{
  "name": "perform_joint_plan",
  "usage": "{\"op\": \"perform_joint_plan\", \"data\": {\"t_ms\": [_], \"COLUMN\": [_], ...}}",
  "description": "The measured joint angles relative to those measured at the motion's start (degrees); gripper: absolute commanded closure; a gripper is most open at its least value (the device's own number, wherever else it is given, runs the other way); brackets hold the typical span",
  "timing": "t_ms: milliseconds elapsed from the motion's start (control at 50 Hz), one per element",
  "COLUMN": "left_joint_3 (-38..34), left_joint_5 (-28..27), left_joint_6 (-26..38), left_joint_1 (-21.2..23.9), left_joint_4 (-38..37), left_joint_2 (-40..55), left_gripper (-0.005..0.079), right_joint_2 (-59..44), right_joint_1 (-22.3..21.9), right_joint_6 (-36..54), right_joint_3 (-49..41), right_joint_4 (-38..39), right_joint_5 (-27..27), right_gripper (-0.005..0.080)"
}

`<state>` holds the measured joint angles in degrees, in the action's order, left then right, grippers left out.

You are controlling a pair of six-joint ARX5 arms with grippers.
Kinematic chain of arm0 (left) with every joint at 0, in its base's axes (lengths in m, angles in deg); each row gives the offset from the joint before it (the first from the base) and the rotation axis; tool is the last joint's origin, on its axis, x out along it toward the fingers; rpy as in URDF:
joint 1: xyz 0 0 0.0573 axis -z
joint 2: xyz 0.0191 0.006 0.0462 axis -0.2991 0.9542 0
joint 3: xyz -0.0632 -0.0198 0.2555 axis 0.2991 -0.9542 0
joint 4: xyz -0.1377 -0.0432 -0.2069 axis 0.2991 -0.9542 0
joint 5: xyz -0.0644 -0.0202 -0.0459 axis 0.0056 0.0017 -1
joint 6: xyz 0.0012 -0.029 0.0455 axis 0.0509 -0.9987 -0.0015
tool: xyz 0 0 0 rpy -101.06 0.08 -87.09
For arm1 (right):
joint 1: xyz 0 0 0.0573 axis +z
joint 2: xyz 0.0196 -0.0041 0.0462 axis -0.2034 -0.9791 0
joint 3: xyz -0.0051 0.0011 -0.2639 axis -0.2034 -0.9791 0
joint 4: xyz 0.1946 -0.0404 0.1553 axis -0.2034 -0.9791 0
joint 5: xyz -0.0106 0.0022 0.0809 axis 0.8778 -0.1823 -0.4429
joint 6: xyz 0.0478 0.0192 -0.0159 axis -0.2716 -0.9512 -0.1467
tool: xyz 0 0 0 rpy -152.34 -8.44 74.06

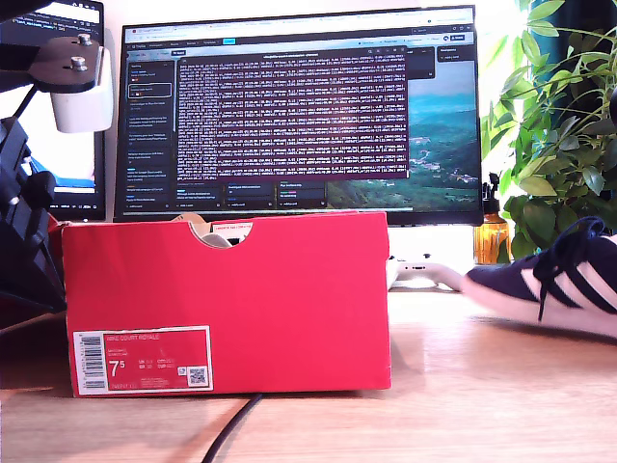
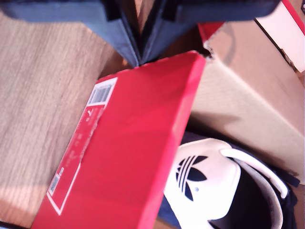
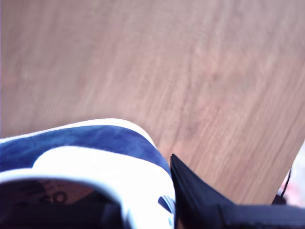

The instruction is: Pack the blue shoes by picking the first shoe and placing it inside the red shoebox, left side, then picking and rotating the second shoe and placing it in the shoebox

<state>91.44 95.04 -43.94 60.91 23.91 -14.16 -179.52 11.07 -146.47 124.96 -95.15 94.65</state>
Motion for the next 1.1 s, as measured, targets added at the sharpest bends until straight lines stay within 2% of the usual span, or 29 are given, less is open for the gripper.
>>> {"op": "perform_joint_plan", "data": {"t_ms": [200,260,340,540,640,780,900,1000,1100], "left_joint_3": [0.0,0.0,0.0,0.0,0.0,0.0,0.0,0.0,0.0], "left_joint_5": [-0.2,-0.3,-0.6,-0.8,-1.0,-1.2,-1.4,-1.5,-1.9], "left_joint_6": [0.0,0.0,0.0,0.0,0.0,0.0,0.0,0.0,0.0], "left_joint_1": [0.0,0.0,0.0,0.0,0.0,0.0,0.0,0.0,0.0], "left_joint_4": [0.0,0.0,0.0,0.0,0.0,0.0,0.0,0.0,0.0], "left_joint_2": [0.0,0.0,0.0,0.0,0.0,0.0,0.0,0.0,0.0], "left_gripper": [0.0759,0.0759,0.0759,0.0759,0.0759,0.0759,0.0759,0.0759,0.0759], "right_joint_2": [0.7,1.2,1.6,1.6,1.6,1.6,1.6,1.6,1.6], "right_joint_1": [0.0,0.0,0.0,0.3,0.3,0.5,2.6,5.6,9.4], "right_joint_6": [18.9,24.7,36.7,51.1,58.4,64.1,69.5,73.7,75.5], "right_joint_3": [9.5,11.5,13.5,18.0,21.3,25.0,26.2,26.2,26.2], "right_joint_4": [1.5,1.9,1.7,1.6,5.0,13.1,19.6,23.0,26.9], "right_joint_5": [-1.7,-3.9,-7.7,-14.2,-19.4,-28.2,-33.9,-37.2,-37.6], "right_gripper": [0.0764,0.0764,0.0764,0.0764,0.0764,0.0764,0.0764,0.0764,0.0764]}}
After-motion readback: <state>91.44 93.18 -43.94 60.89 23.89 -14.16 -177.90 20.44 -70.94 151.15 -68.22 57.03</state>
